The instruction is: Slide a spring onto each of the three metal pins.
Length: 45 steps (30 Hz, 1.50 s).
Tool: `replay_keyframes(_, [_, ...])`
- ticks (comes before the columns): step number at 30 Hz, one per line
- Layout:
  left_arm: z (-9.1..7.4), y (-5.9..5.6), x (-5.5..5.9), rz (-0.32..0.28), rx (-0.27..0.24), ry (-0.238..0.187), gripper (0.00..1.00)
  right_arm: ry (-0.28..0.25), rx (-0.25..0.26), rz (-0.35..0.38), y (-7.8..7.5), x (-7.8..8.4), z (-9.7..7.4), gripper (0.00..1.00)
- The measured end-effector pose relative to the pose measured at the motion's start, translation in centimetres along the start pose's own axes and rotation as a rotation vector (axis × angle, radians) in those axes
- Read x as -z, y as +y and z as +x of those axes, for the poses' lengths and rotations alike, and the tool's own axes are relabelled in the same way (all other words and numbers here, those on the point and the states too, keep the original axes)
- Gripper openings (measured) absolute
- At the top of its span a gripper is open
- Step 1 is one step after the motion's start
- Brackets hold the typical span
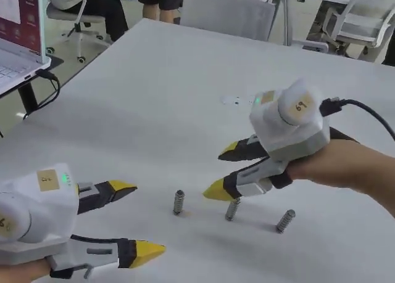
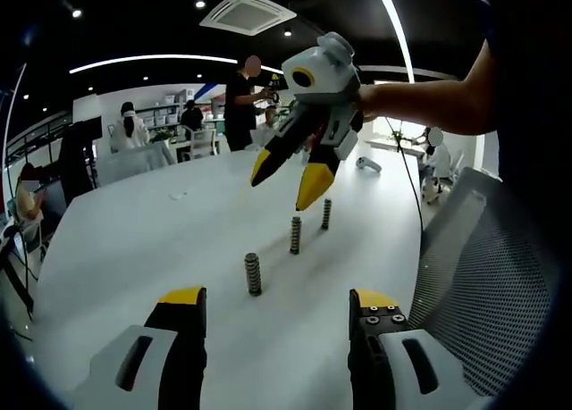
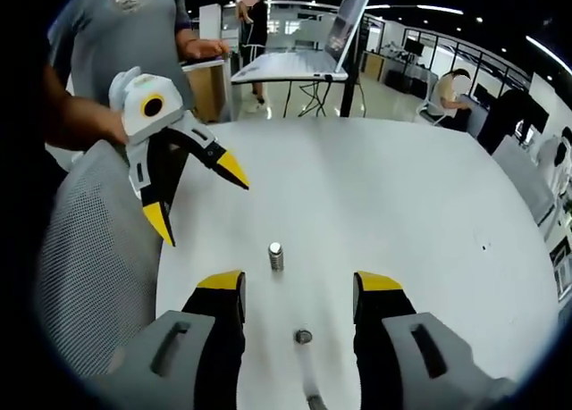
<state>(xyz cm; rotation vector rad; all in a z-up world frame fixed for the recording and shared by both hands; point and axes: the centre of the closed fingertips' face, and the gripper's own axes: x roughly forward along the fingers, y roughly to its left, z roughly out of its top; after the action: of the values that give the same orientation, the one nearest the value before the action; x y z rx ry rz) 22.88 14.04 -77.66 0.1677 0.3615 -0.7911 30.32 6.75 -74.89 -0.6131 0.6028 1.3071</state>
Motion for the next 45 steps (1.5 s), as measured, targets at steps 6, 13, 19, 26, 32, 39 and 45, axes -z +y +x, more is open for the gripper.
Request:
replay_keyframes(6, [0.0,-0.2,-0.5,0.0,0.003,0.005,0.6,-0.093,0.094,0.064,-1.2,0.8,-3.3,0.48])
replay_keyframes(13, [0.4,-0.2,-1.1,0.001,0.004,0.004,0.6,-0.17,0.189,0.125,-2.3,2.0,-6.7,0.49])
replay_keyframes(19, [0.7,-0.1,-1.4,0.001,0.006,-0.001,0.61,-0.217,0.256,0.175,-2.7,3.6,-8.7,0.5])
replay_keyframes(26, [0.9,-0.1,-1.6,0.001,0.009,-0.007,0.61,-0.242,0.318,0.215,-2.3,6.6,-10.3,0.52])
replay_keyframes(32, [0.9,0.0,-1.9,0.003,0.005,-0.018,0.61,-0.277,0.342,0.231,-1.1,8.0,-11.1,0.54])
replay_keyframes(39, [0.6,-0.3,-2.0,0.004,0.005,-0.024,0.61,-0.309,0.366,0.254,0.0,9.8,-11.3,0.56])
replay_keyframes(45, [0.5,-0.6,-2.0,-0.007,0.0,-0.034,0.61,-0.334,0.383,0.282,0.9,10.9,-11.3,0.58])
